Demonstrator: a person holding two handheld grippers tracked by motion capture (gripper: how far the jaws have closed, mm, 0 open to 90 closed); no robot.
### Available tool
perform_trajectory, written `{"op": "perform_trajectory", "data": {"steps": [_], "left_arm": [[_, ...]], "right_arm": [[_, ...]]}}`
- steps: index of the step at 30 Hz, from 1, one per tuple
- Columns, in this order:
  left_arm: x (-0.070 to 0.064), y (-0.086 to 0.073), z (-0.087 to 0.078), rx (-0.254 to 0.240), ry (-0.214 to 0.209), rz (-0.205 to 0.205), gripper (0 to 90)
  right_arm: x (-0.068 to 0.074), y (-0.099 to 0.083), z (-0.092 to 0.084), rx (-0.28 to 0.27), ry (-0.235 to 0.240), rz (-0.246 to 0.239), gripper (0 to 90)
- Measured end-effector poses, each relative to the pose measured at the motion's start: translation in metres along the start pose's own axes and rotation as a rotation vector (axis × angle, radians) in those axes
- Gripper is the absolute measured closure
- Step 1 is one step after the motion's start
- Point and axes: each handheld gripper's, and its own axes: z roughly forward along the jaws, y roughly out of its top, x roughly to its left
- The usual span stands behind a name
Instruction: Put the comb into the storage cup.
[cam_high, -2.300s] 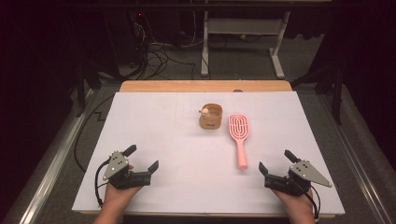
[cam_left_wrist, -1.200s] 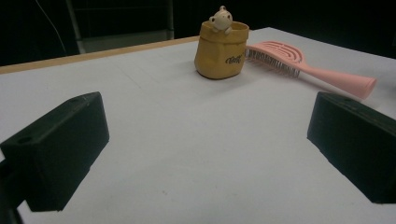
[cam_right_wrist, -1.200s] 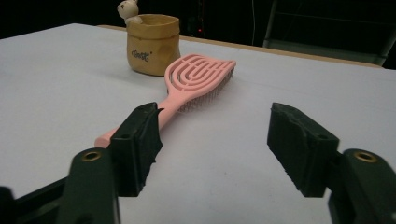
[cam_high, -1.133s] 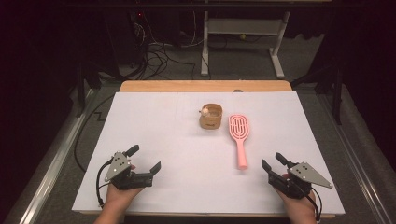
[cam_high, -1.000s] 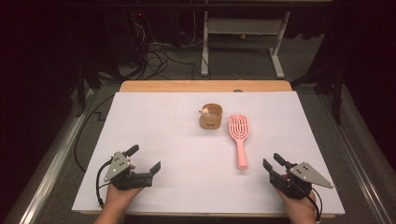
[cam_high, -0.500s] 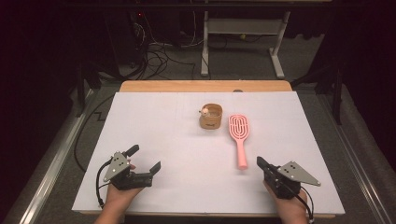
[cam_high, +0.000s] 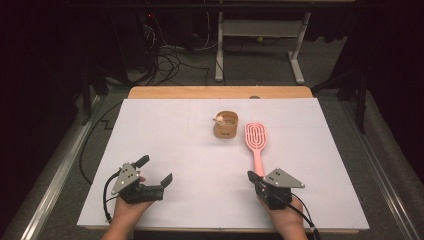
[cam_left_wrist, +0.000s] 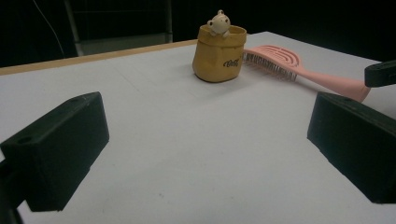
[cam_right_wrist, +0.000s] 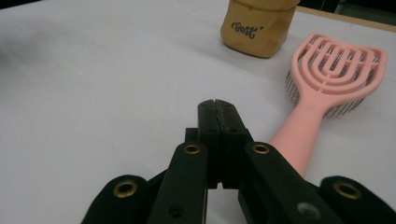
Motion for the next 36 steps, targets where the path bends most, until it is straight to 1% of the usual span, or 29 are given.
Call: {"op": "perform_trajectory", "data": {"steps": [4, 5, 6, 7, 9, 12, 14, 17, 21, 22, 23, 27, 31, 33, 36], "left_arm": [[0.001, 0.000, 0.001, 0.011, 0.011, 0.006, 0.0], [0.001, 0.000, 0.001, 0.015, 0.010, 0.006, 0.0], [0.001, 0.000, 0.001, 0.018, 0.010, 0.007, 0.0], [0.001, 0.000, 0.001, 0.019, 0.010, 0.007, 0.0], [0.000, 0.000, 0.001, 0.019, 0.009, 0.007, 0.0], [0.001, 0.000, 0.001, 0.027, 0.011, 0.015, 0.0], [0.002, 0.000, 0.001, 0.028, 0.012, 0.009, 0.0], [0.002, 0.000, 0.001, 0.030, 0.011, 0.007, 0.0], [0.003, 0.001, 0.000, 0.027, 0.007, 0.004, 0.0], [0.003, 0.001, 0.000, 0.028, 0.008, 0.006, 0.0], [0.004, 0.002, 0.000, 0.030, 0.010, 0.008, 0.0], [0.005, 0.002, -0.001, 0.034, 0.012, 0.002, 0.0], [0.006, 0.003, -0.001, 0.031, 0.016, -0.004, 0.0], [0.006, 0.003, -0.001, 0.036, 0.020, 0.001, 0.0], [0.006, 0.003, 0.000, 0.040, 0.018, 0.001, 0.0]], "right_arm": [[0.003, 0.000, 0.005, 0.044, -0.008, -0.019, 90.0], [0.003, -0.001, 0.007, 0.080, -0.004, -0.037, 90.0], [0.003, -0.001, 0.007, 0.080, -0.004, -0.037, 90.0], [0.004, -0.001, 0.008, 0.096, 0.004, -0.042, 90.0], [0.005, -0.002, 0.010, 0.112, 0.005, -0.054, 90.0], [0.004, -0.003, 0.011, 0.128, -0.003, -0.044, 90.0], [0.002, -0.004, 0.010, 0.131, -0.012, -0.045, 90.0], [-0.001, -0.004, 0.009, 0.136, -0.028, -0.034, 90.0], [-0.008, -0.005, 0.004, 0.133, -0.048, -0.016, 90.0], [-0.009, -0.006, 0.002, 0.134, -0.051, -0.001, 90.0], [-0.011, -0.007, 0.000, 0.133, -0.054, 0.003, 90.0], [-0.018, -0.009, -0.007, 0.127, -0.081, 0.007, 90.0], [-0.022, -0.010, -0.011, 0.126, -0.096, 0.014, 90.0], [-0.026, -0.011, -0.012, 0.125, -0.104, 0.023, 90.0], [-0.029, -0.012, -0.013, 0.125, -0.105, 0.024, 90.0]]}}
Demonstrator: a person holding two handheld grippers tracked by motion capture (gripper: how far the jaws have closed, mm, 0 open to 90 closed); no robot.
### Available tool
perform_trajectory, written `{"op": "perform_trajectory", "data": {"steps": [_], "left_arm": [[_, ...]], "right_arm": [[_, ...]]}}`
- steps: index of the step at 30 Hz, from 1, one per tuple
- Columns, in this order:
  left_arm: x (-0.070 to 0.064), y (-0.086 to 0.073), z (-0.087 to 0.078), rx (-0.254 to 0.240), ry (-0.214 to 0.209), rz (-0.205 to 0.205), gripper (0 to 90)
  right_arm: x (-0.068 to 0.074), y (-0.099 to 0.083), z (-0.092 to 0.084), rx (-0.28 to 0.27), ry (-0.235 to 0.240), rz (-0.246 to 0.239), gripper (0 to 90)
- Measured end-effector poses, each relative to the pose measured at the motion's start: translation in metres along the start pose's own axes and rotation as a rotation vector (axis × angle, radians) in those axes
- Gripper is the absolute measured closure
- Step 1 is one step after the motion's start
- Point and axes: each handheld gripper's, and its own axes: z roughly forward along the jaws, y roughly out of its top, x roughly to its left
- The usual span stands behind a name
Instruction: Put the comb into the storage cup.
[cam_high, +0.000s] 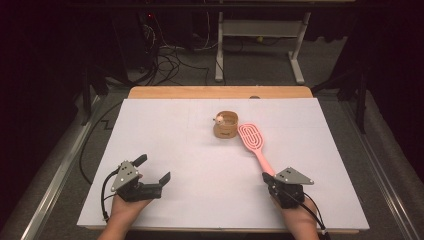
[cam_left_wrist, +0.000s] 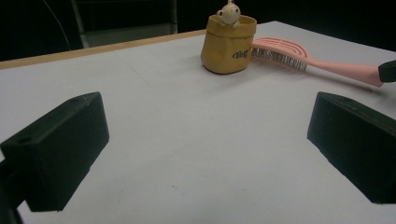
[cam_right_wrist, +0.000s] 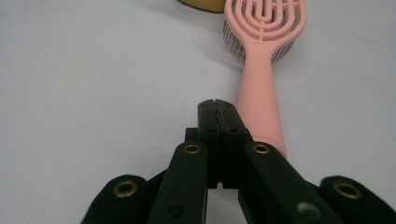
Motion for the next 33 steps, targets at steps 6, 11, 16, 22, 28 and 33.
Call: {"op": "perform_trajectory", "data": {"steps": [6, 11, 16, 22, 28, 33], "left_arm": [[-0.001, 0.000, 0.003, 0.015, -0.006, 0.006, 0.0], [-0.001, 0.000, 0.005, 0.023, -0.017, -0.005, 0.0], [-0.003, 0.001, 0.005, 0.021, -0.017, 0.000, 0.0], [-0.004, 0.001, 0.005, 0.019, -0.021, 0.015, 0.0], [-0.004, 0.000, 0.005, 0.016, -0.010, 0.024, 0.0], [-0.003, -0.001, 0.002, 0.012, -0.010, 0.015, 0.0]], "right_arm": [[-0.001, 0.001, -0.006, -0.035, 0.024, 0.011, 90.0], [-0.002, 0.007, -0.018, -0.098, 0.016, 0.016, 88.3], [-0.009, 0.011, -0.025, -0.128, -0.017, 0.037, 73.9], [-0.011, 0.012, -0.015, -0.101, -0.045, 0.065, 40.3], [-0.009, 0.011, 0.006, 0.015, -0.040, 0.092, 37.3], [-0.011, 0.010, 0.013, 0.048, -0.072, 0.100, 40.3]]}}
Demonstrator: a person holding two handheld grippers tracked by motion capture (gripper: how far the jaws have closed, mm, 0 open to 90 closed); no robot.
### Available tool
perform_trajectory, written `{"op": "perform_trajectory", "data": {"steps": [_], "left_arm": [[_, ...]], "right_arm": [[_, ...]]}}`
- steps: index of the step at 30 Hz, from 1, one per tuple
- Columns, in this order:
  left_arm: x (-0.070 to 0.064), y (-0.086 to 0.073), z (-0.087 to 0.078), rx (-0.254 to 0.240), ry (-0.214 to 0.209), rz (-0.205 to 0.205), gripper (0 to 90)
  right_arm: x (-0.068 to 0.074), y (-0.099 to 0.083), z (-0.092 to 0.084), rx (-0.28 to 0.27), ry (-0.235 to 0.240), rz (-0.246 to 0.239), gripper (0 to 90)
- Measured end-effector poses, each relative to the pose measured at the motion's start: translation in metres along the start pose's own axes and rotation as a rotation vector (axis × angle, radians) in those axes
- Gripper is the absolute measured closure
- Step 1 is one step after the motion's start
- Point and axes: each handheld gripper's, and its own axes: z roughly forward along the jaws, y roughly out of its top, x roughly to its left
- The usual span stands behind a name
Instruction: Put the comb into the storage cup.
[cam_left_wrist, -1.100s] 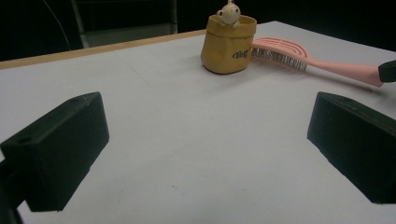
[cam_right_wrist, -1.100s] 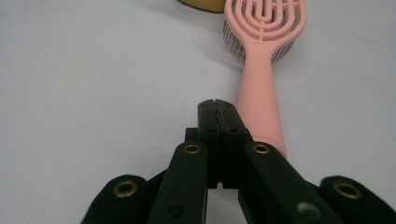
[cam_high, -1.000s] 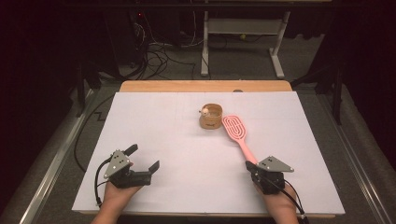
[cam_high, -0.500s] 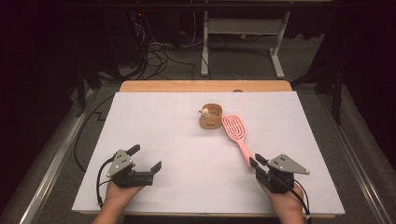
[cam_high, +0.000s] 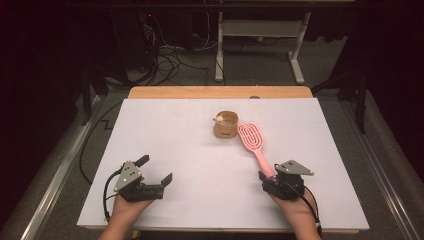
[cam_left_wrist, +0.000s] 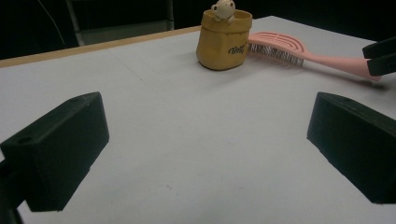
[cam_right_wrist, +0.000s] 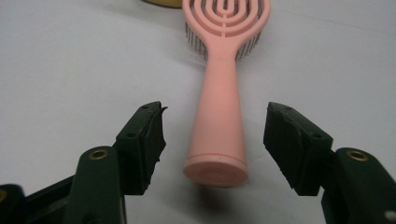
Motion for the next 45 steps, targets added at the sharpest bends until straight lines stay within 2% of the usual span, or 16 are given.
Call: {"op": "perform_trajectory", "data": {"steps": [5, 13, 23, 34, 45], "left_arm": [[0.000, -0.001, -0.002, 0.000, 0.001, 0.001, 0.0], [-0.001, -0.002, -0.005, -0.010, 0.011, -0.007, 0.0], [-0.002, -0.001, -0.003, -0.009, 0.011, -0.010, 0.0], [-0.001, 0.004, 0.004, -0.022, -0.004, -0.021, 0.0], [-0.003, 0.006, 0.008, -0.027, -0.023, -0.014, 0.0]], "right_arm": [[-0.001, -0.001, 0.005, 0.040, 0.015, 0.014, 47.8], [0.000, -0.001, 0.008, 0.059, -0.011, 0.012, 60.9], [0.003, -0.007, -0.002, 0.055, -0.038, -0.010, 61.5], [0.000, -0.028, -0.028, 0.059, -0.032, -0.022, 61.5], [-0.005, -0.046, -0.052, 0.056, -0.036, -0.031, 61.4]]}}
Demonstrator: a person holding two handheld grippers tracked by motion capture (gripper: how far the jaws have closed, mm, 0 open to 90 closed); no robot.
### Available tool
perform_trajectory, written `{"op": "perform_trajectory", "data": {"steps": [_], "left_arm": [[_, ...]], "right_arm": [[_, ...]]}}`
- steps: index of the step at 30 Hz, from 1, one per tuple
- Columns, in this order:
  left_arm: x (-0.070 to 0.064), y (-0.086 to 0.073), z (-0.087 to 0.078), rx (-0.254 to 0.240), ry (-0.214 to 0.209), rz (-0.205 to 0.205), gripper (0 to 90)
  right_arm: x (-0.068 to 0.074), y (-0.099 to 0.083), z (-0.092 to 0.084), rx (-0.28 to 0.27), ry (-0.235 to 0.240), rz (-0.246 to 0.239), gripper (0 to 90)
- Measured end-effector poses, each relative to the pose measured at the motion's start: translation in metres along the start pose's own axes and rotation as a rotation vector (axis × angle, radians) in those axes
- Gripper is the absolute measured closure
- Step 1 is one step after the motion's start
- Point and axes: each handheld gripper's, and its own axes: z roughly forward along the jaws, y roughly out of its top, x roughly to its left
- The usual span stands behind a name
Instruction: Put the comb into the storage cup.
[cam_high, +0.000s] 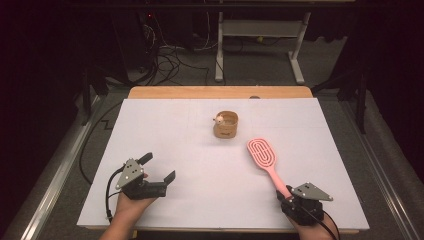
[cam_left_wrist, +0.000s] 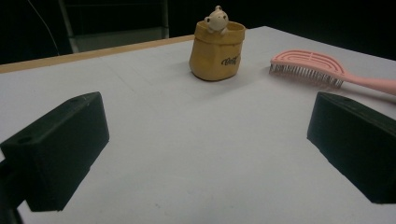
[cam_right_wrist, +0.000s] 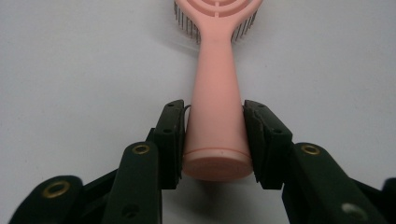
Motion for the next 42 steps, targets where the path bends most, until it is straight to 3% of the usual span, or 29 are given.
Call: {"op": "perform_trajectory", "data": {"steps": [4, 5, 18, 19, 22, 26, 32, 39, 42], "left_arm": [[-0.001, 0.000, 0.001, 0.005, -0.003, 0.000, 0.0], [-0.001, 0.001, 0.001, 0.005, -0.004, -0.001, 0.0], [-0.001, -0.002, 0.001, 0.025, 0.002, 0.024, 0.0], [-0.001, -0.003, 0.001, 0.025, 0.003, 0.028, 0.0], [0.000, -0.003, 0.001, 0.015, 0.005, 0.023, 0.0], [0.001, -0.003, 0.000, 0.014, 0.004, 0.031, 0.0], [0.002, -0.003, -0.001, 0.019, -0.048, 0.003, 0.0], [0.003, -0.004, -0.004, 0.003, -0.047, 0.020, 0.0], [0.005, -0.005, -0.005, -0.003, -0.048, 0.001, 0.0]], "right_arm": [[-0.003, -0.002, -0.001, -0.005, 0.016, 0.002, 58.9], [-0.005, -0.002, -0.001, -0.010, 0.034, 0.026, 48.0], [-0.011, 0.009, -0.006, -0.097, 0.055, 0.051, 14.8], [-0.012, 0.010, -0.005, -0.104, 0.067, 0.062, 7.9], [-0.011, 0.011, -0.002, -0.093, 0.058, 0.055, 0.3], [-0.012, 0.013, -0.001, -0.106, 0.050, 0.054, 0.1], [-0.013, 0.020, 0.006, -0.115, 0.056, 0.074, 0.2], [-0.015, 0.039, 0.015, -0.091, 0.077, 0.079, 0.2], [-0.015, 0.050, 0.019, -0.084, 0.075, 0.072, 0.2]]}}
